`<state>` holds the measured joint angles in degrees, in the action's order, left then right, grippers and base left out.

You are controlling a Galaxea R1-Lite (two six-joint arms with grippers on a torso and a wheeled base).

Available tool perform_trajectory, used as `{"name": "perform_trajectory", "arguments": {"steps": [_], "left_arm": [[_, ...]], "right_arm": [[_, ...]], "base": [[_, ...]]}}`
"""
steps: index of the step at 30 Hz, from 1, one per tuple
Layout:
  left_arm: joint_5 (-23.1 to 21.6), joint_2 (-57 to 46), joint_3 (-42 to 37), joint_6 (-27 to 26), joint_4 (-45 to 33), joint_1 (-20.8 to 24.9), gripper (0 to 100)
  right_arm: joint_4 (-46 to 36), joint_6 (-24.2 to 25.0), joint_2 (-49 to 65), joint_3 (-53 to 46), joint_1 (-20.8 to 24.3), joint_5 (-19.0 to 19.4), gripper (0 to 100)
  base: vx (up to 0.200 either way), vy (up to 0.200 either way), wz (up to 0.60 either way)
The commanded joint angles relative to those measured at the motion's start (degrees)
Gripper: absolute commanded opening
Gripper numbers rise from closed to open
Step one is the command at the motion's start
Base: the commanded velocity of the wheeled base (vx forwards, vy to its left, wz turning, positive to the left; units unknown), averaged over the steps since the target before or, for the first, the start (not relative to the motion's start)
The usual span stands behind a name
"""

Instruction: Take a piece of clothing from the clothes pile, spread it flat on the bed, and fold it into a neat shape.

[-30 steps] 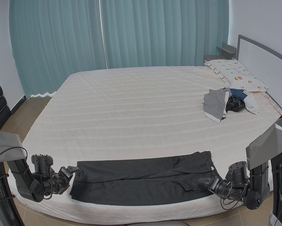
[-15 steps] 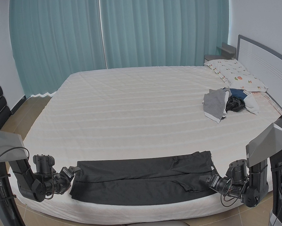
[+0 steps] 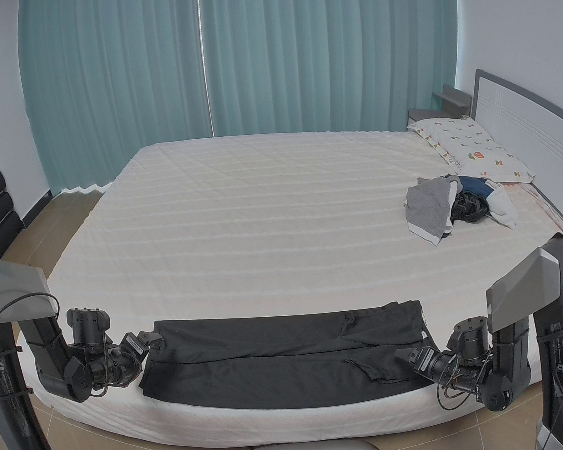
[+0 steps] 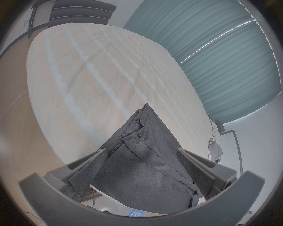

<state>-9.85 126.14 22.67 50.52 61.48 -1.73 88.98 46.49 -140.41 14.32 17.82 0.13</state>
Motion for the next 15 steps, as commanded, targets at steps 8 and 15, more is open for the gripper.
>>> {"name": "perform_trajectory", "arguments": {"steps": [8, 15], "left_arm": [[0.0, 0.2, 0.3, 0.1, 0.0, 0.0, 100], [0.0, 0.2, 0.3, 0.1, 0.0, 0.0, 100]], "right_arm": [[0.4, -0.4, -2.2, 1.1, 0.4, -0.7, 0], [0.5, -0.7, -1.4, -1.6, 0.5, -1.3, 0]], "base": [[0.0, 0.0, 0.0], [0.0, 0.0, 0.0]]}}
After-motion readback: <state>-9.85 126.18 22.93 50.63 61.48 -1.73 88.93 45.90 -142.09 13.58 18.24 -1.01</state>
